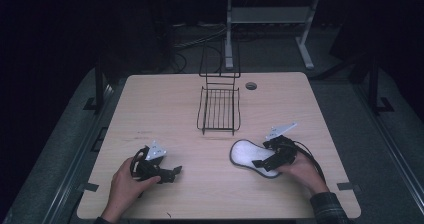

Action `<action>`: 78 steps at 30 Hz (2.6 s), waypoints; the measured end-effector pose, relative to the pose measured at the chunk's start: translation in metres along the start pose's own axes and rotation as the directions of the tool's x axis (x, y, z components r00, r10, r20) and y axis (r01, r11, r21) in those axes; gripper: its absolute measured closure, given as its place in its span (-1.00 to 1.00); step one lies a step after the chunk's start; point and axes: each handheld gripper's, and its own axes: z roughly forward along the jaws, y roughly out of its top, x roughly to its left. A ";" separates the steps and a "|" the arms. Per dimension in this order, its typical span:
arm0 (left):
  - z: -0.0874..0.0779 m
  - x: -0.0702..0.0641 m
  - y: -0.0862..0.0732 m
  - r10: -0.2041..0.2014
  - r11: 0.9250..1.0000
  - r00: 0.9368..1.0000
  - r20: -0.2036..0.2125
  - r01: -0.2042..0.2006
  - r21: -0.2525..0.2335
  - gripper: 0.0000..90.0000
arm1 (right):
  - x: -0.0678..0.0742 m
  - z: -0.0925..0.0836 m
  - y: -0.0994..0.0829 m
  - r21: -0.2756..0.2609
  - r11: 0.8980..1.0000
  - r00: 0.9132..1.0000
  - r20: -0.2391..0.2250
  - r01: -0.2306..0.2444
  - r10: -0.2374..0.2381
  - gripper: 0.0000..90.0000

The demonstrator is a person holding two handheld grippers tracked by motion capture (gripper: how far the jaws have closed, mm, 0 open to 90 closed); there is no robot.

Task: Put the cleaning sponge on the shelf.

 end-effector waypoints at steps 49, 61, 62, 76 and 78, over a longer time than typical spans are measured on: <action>0.000 0.000 0.000 0.000 1.000 1.000 0.000 0.000 -0.001 -0.72 | 0.017 0.006 0.011 0.067 0.993 0.994 0.044 0.095 -0.099 -0.46; 0.000 0.000 0.000 0.000 1.000 1.000 0.000 0.000 0.000 -0.72 | 0.015 -0.015 0.012 -0.023 0.995 0.994 0.059 0.095 -0.093 0.14; 0.000 0.000 0.000 0.000 1.000 1.000 0.000 0.000 0.000 -0.72 | 0.015 -0.015 0.012 -0.023 0.996 0.994 0.058 0.089 -0.088 0.17; 0.000 0.000 0.000 0.000 1.000 1.000 0.000 0.000 0.000 -0.73 | 0.009 -0.030 0.012 -0.101 0.994 0.999 -0.014 0.030 -0.031 0.59; 0.000 0.000 0.000 0.000 1.000 1.000 0.000 0.000 0.000 -0.72 | 0.010 -0.033 0.013 -0.109 0.994 0.999 -0.027 0.021 -0.024 0.65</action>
